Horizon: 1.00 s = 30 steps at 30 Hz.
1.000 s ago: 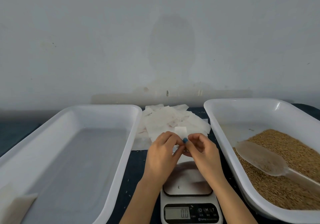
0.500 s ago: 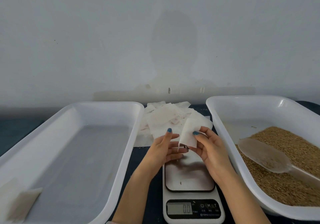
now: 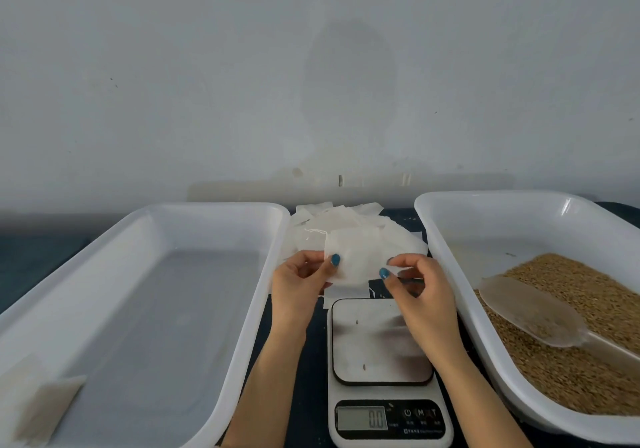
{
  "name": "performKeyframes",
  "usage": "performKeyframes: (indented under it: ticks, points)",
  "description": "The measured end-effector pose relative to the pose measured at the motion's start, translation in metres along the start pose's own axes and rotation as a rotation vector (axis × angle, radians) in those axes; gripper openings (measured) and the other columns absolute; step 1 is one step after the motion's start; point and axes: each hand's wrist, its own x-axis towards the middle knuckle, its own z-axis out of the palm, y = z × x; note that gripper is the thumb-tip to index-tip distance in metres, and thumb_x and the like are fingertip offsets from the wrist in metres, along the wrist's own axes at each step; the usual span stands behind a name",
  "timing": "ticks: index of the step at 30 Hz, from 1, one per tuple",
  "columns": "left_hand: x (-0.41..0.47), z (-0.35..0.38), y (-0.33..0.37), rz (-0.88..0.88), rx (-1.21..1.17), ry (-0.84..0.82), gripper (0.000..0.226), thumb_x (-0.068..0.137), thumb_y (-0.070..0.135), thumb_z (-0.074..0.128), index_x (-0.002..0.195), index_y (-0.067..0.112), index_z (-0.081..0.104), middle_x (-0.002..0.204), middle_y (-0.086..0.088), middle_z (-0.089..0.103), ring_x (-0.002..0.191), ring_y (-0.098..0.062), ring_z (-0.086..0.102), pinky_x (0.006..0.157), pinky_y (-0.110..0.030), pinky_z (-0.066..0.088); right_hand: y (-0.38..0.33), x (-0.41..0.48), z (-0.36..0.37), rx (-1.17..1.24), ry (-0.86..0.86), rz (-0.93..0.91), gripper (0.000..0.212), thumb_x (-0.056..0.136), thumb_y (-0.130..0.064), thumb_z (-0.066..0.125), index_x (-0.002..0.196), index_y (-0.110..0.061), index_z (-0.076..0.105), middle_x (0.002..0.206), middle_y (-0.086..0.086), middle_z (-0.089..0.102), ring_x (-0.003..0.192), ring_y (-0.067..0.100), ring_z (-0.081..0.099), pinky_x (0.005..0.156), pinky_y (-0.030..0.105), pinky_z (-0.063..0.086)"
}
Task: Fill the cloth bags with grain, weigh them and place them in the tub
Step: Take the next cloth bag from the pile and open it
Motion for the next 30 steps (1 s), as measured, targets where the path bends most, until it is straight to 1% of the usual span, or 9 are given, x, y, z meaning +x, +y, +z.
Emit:
performKeyframes:
  ticks: [4, 7, 10, 12, 14, 20, 24, 27, 30]
  points:
    - [-0.011, 0.010, 0.002, 0.231, 0.225, 0.012, 0.012, 0.079, 0.014, 0.082, 0.081, 0.021, 0.072, 0.074, 0.012, 0.073, 0.068, -0.004, 0.068, 0.060, -0.012, 0.050, -0.007, -0.006, 0.009, 0.075, -0.176, 0.029, 0.014, 0.087, -0.022, 0.073, 0.099, -0.024, 0.067, 0.093, -0.014, 0.071, 0.090, 0.008, 0.068, 0.080, 0.021, 0.055]
    - [-0.019, 0.019, 0.001, 0.336, 0.390, -0.020, 0.034, 0.073, 0.004, 0.081, 0.075, 0.033, 0.064, 0.073, 0.018, 0.068, 0.068, -0.002, 0.064, 0.058, -0.010, 0.047, -0.010, -0.010, 0.014, 0.131, -0.175, 0.069, 0.023, 0.085, -0.033, 0.071, 0.104, -0.022, 0.065, 0.095, -0.014, 0.072, 0.092, 0.009, 0.069, 0.079, 0.026, 0.059]
    - [-0.023, 0.026, -0.002, 0.390, 0.500, -0.049, 0.041, 0.071, 0.008, 0.084, 0.076, 0.038, 0.056, 0.069, 0.014, 0.063, 0.069, -0.002, 0.061, 0.059, -0.010, 0.047, -0.009, -0.009, 0.010, 0.175, -0.130, 0.082, 0.019, 0.088, -0.028, 0.070, 0.103, -0.017, 0.067, 0.091, -0.007, 0.074, 0.087, 0.014, 0.072, 0.075, 0.033, 0.062]
    - [-0.024, 0.028, -0.003, 0.423, 0.513, -0.083, 0.035, 0.074, 0.015, 0.085, 0.084, 0.035, 0.058, 0.074, 0.016, 0.064, 0.073, -0.002, 0.062, 0.061, -0.011, 0.048, -0.007, -0.007, 0.006, 0.145, -0.103, 0.067, 0.009, 0.093, -0.016, 0.067, 0.101, -0.016, 0.070, 0.089, -0.004, 0.075, 0.084, 0.015, 0.073, 0.075, 0.035, 0.062]
    - [-0.025, 0.029, -0.004, 0.429, 0.490, -0.114, 0.028, 0.078, 0.019, 0.083, 0.093, 0.028, 0.061, 0.079, 0.016, 0.066, 0.077, -0.002, 0.065, 0.063, -0.012, 0.050, -0.006, -0.006, 0.005, 0.132, -0.093, 0.063, 0.014, 0.095, -0.012, 0.062, 0.100, -0.019, 0.072, 0.087, -0.004, 0.075, 0.085, 0.016, 0.073, 0.077, 0.037, 0.062]
    - [-0.028, 0.029, -0.004, 0.517, 0.539, -0.129, 0.015, 0.083, 0.011, 0.076, 0.086, 0.021, 0.066, 0.079, 0.015, 0.066, 0.075, -0.005, 0.065, 0.063, -0.012, 0.050, -0.006, -0.006, 0.005, 0.079, -0.066, 0.108, 0.017, 0.090, -0.020, 0.058, 0.085, -0.017, 0.075, 0.075, 0.002, 0.072, 0.079, 0.028, 0.070, 0.078, 0.056, 0.057]
    - [-0.033, 0.030, -0.002, 0.704, 0.727, -0.062, 0.019, 0.081, 0.009, 0.074, 0.087, 0.017, 0.058, 0.085, 0.009, 0.056, 0.067, -0.009, 0.056, 0.057, -0.024, 0.050, -0.007, -0.007, 0.006, 0.065, -0.122, 0.138, 0.019, 0.095, -0.012, 0.059, 0.091, -0.020, 0.075, 0.079, 0.000, 0.074, 0.080, 0.021, 0.071, 0.076, 0.047, 0.061]
    - [-0.037, 0.031, -0.001, 0.732, 0.762, -0.046, 0.018, 0.083, 0.011, 0.073, 0.085, 0.016, 0.056, 0.084, 0.009, 0.053, 0.062, -0.012, 0.052, 0.053, -0.030, 0.049, -0.011, -0.007, 0.008, 0.106, -0.109, 0.162, 0.020, 0.095, -0.013, 0.057, 0.084, -0.023, 0.070, 0.076, -0.006, 0.070, 0.076, 0.014, 0.070, 0.070, 0.037, 0.063]
    - [-0.038, 0.030, -0.001, 0.711, 0.729, -0.035, 0.019, 0.082, 0.008, 0.071, 0.087, 0.017, 0.055, 0.084, 0.010, 0.053, 0.065, -0.008, 0.052, 0.055, -0.023, 0.048, -0.008, -0.007, 0.007, 0.030, -0.087, 0.143, 0.012, 0.090, -0.011, 0.062, 0.088, -0.020, 0.068, 0.076, -0.005, 0.070, 0.078, 0.019, 0.070, 0.070, 0.036, 0.062]
